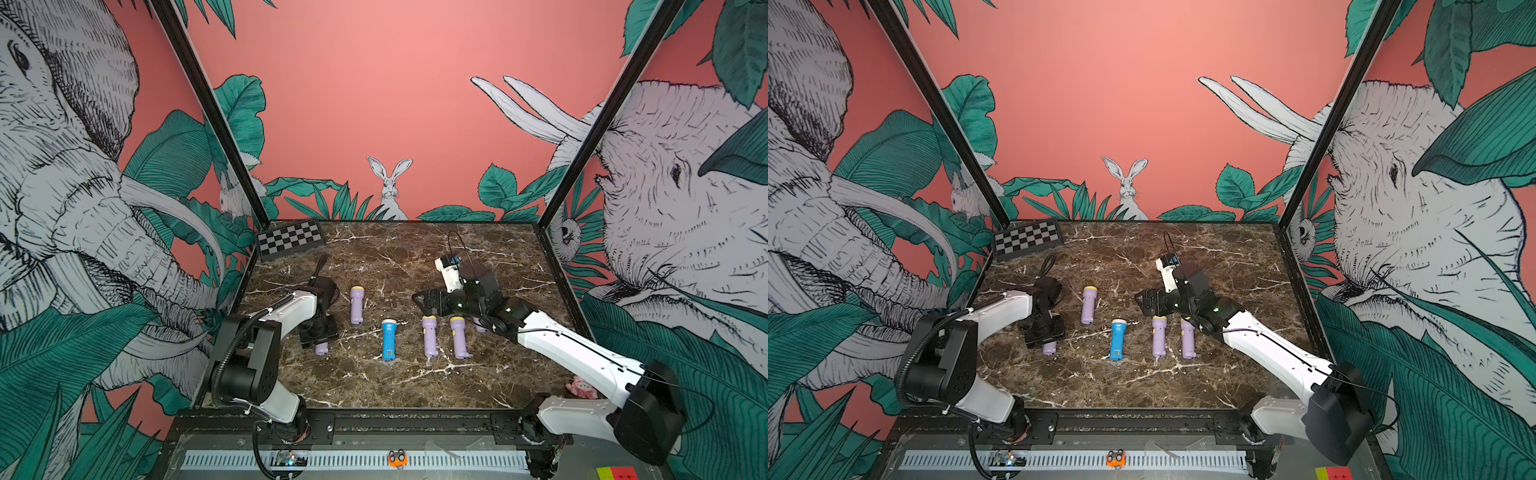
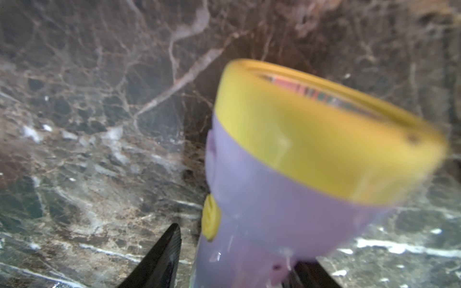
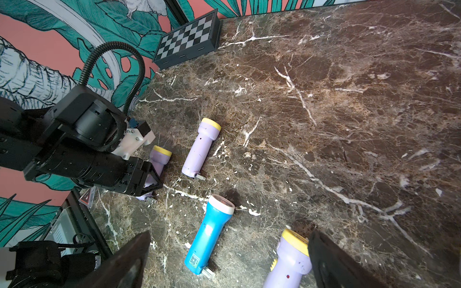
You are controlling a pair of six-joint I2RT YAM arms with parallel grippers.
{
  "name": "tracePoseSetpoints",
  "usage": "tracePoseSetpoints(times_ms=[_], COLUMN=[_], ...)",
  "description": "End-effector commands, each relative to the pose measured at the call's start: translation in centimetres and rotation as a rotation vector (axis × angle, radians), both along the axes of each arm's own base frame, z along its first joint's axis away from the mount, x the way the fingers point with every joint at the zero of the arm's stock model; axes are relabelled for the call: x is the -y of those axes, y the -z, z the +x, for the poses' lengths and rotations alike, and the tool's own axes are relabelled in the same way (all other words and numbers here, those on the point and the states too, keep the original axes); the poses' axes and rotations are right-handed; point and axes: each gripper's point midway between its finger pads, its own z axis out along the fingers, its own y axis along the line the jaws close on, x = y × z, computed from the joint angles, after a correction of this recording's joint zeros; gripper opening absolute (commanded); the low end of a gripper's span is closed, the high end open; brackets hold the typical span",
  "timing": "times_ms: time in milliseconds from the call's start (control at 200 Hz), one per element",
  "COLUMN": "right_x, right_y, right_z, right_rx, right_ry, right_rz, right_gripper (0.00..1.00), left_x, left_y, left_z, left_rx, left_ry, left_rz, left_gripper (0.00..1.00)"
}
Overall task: Close the plug at the bottom of the flashlight
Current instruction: Pick up the flashlight from the center of the board.
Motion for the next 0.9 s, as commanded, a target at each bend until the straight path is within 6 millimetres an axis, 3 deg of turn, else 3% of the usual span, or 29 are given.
tracePoseSetpoints(times_ms=[0, 285, 640, 785, 870, 895], right_x=[-0.9, -1.5, -2.3, -2.6, -2.9, -3.1], right_y=[-0.9, -0.8, -0.5, -0.1, 0.0, 0.0], right_z=[0.0, -0.4, -0.9, -1.2, -1.5, -1.6], right_rx=[0.024, 0.021, 0.018, 0.015, 0.014, 0.013], right_ry=[-0.029, -0.046, -0.070, -0.082, -0.098, -0.105], right_rz=[0.011, 0.009, -0.002, -0.017, -0.019, -0.017], right_gripper=[0.99, 0.99, 0.99, 0.99, 0.99, 0.99], left_x=[-0.8, -1.0, -1.2, -1.0, -0.9, -0.8], left_y=[0.5, 0.5, 0.1, -0.8, -1.8, -2.2], left_z=[-0.4, -0.5, -0.7, -0.4, -0.1, -0.1], left_rx=[-0.016, -0.018, -0.013, 0.003, 0.019, 0.025], left_ry=[0.004, 0.007, 0.009, 0.010, 0.008, 0.007], left_rz=[0.051, 0.065, 0.070, 0.060, 0.053, 0.050], left_gripper=[0.58, 0.53, 0.34, 0.19, 0.01, 0.00])
